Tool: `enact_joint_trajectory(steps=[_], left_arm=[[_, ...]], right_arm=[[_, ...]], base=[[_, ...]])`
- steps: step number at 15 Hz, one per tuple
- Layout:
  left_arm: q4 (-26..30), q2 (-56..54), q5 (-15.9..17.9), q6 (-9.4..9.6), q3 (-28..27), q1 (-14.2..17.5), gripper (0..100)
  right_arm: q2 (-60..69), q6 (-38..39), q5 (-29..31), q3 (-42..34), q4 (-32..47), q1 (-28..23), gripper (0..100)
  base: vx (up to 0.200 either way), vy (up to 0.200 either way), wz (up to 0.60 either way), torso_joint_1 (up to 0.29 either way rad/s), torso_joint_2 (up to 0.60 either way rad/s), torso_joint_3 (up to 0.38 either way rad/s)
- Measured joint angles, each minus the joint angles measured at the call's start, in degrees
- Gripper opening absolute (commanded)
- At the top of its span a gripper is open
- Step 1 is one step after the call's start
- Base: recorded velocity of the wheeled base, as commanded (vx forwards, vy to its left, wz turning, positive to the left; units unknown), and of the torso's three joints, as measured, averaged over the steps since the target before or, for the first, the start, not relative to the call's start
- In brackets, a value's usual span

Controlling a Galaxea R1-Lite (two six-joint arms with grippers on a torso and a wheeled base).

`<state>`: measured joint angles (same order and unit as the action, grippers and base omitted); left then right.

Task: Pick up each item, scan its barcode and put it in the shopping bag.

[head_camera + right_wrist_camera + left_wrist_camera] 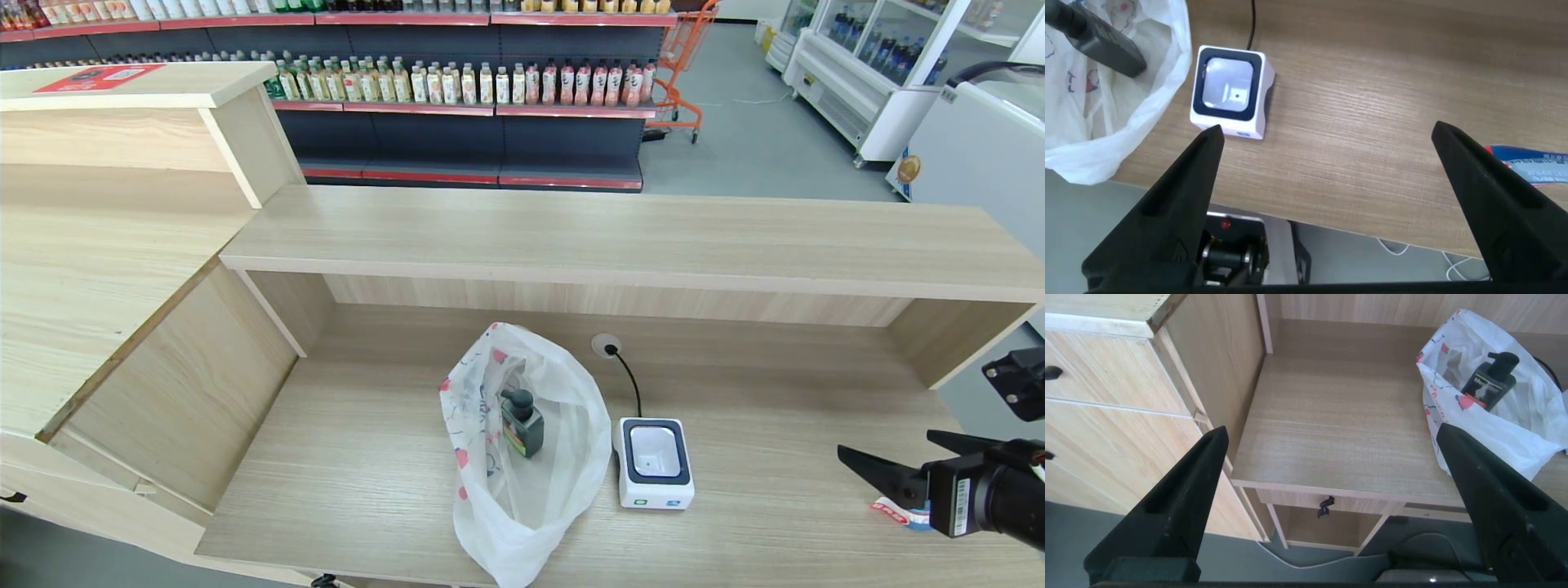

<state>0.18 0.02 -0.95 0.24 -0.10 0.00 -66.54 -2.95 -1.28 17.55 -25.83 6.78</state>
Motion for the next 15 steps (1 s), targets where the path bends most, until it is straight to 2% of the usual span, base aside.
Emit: enact_joint_trajectory(steps=[2, 10, 13, 15], left_arm=[[0.0, 0.0, 0.0, 0.07, 0.0, 0.0, 100], [0.0, 0.0, 0.0, 0.0, 0.0, 0.0, 100], [0.0, 0.0, 0.0, 0.07, 0.0, 0.0, 100], [0.0, 0.0, 0.0, 0.18, 0.0, 0.0, 100]], right_arm=[[0.1, 0.0, 0.0, 0.0, 0.0, 0.0, 100], [0.3, 1.8, 0.1, 1.0, 0.0, -0.4, 100], [-1.0, 4.3, 0.2, 3.2, 0.2, -3.8, 100], [-1.9, 5.6, 0.2, 3.9, 0.2, -6.3, 100]], base=[[0.0, 0.0, 0.0, 0.0, 0.0, 0.0], [-0.2, 0.0, 0.0, 0.0, 0.0, 0.004], [0.0, 0.0, 0.0, 0.0, 0.0, 0.0], [0.0, -0.2, 0.0, 0.014, 0.0, -0.002]])
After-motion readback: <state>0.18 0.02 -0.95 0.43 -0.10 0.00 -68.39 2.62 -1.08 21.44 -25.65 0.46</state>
